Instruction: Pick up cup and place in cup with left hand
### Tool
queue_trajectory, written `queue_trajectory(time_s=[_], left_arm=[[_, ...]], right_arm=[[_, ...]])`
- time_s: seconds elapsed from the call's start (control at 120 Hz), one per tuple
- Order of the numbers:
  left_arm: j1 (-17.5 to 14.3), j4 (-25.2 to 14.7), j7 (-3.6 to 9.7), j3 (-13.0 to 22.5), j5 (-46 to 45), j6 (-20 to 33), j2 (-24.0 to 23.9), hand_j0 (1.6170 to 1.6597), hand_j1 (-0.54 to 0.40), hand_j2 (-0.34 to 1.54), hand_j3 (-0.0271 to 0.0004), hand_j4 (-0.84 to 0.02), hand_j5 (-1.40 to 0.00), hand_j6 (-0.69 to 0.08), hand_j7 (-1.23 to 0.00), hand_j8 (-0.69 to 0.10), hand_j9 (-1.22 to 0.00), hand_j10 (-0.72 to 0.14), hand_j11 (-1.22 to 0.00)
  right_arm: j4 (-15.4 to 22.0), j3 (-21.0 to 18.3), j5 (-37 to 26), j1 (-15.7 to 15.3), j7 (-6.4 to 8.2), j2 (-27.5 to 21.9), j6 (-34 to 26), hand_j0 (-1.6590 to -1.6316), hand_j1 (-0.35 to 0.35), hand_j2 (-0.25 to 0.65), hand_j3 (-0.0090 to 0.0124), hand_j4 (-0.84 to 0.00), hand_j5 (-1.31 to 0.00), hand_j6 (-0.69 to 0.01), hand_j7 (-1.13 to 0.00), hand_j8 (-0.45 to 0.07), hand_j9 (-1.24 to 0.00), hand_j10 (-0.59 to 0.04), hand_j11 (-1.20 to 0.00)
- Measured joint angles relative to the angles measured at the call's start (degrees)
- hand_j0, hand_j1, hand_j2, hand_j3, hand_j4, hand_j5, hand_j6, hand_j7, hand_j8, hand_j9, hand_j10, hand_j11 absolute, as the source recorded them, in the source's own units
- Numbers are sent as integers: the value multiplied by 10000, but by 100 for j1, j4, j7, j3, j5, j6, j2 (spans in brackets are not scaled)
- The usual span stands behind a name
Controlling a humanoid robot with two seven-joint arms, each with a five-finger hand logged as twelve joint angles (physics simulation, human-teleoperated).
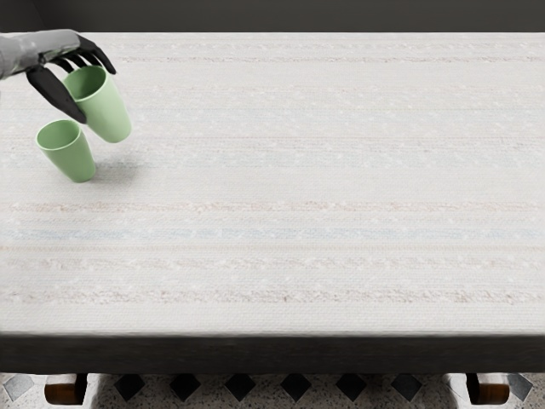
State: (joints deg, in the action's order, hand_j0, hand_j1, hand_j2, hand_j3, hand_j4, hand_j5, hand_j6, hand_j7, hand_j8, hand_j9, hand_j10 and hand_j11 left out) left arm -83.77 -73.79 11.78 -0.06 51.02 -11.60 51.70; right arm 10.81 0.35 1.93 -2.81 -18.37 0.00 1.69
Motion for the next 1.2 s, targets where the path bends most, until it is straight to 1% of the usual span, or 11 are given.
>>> queue_trajectory(time_s=[0.058,0.083,0.208,0.267,0.283,0.433,0.65,0.742,0.95,1.042,1.2], left_arm=[[-115,-85,0,2,-79,-94,153,16563,-749,491,0,-4205,-5778,-3539,-5652,-3646,-5654,-4280,-5652],[-153,-115,0,1,-106,-134,212,16564,-864,591,0,-4217,-5765,-3517,-5611,-3607,-5656,-4282,-5653],[-242,-222,0,0,-193,-252,348,16568,-1044,902,0,-4222,-5757,-3468,-5550,-3486,-5652,-4282,-5652],[-304,-272,-3,1,-235,-279,446,16565,-888,749,0,-4217,-5754,-3580,-5592,-3664,-5654,-4278,-5653],[-318,-284,-5,0,-246,-293,474,16566,-948,769,0,-4227,-5741,-3536,-5598,-3581,-5654,-4279,-5653],[-457,-344,-98,0,-333,-458,734,16568,-1000,815,0,-4253,-5711,-3420,-5659,-3535,-5649,-4287,-5649],[-542,-378,-129,10,-402,-647,1051,16568,-1081,904,0,-4260,-5690,-3435,-5668,-3560,-5643,-4286,-5641],[-534,-377,-149,34,-401,-678,1078,16567,-1092,785,0,-4248,-5698,-3356,-5633,-3483,-5639,-4283,-5635],[-513,-316,-165,73,-379,-687,1133,16568,-1029,738,0,-4240,-5677,-3466,-5615,-3577,-5616,-4273,-5614],[-515,-242,-166,135,-363,-682,1117,16566,-893,564,0,-4255,-5643,-3541,-5609,-3643,-5601,-4276,-5598],[-488,-14,-168,215,-343,-670,1061,16568,-967,730,0,-4223,-5657,-3568,-5636,-3665,-5588,-4261,-5586]], right_arm=[[0,0,0,0,0,0,-1,-16581,-3490,0,0,-1,0,-1,0,0,0,0,0],[0,0,0,0,0,0,-1,-16581,-3490,0,0,0,0,-1,0,0,0,0,0],[0,0,0,0,0,0,-1,-16581,-3490,-1,0,-1,0,-1,0,-1,0,0,0],[0,0,0,0,0,0,-1,-16581,-3490,0,0,0,0,-1,0,0,0,0,0],[0,0,0,0,0,0,-1,-16581,-3490,0,0,-1,0,-1,0,-1,0,0,0],[0,0,0,0,0,0,1,-16581,-3490,-1,0,-1,0,-1,0,-1,0,0,0],[0,0,0,1,-1,0,-1,-16581,-3490,-1,0,-1,0,-1,0,-1,0,0,0],[0,0,0,0,0,0,-1,-16581,-3490,-1,0,0,0,-1,0,-1,0,0,0],[0,0,0,1,0,0,-1,-16581,-3490,-1,0,-1,0,-1,0,-1,0,0,0],[0,0,0,0,0,0,-1,-16581,-3490,-1,0,-1,0,-1,0,-1,0,-1,0],[0,0,0,1,0,0,-1,-16581,-3490,-1,0,-1,0,-1,0,-1,0,-1,0]])
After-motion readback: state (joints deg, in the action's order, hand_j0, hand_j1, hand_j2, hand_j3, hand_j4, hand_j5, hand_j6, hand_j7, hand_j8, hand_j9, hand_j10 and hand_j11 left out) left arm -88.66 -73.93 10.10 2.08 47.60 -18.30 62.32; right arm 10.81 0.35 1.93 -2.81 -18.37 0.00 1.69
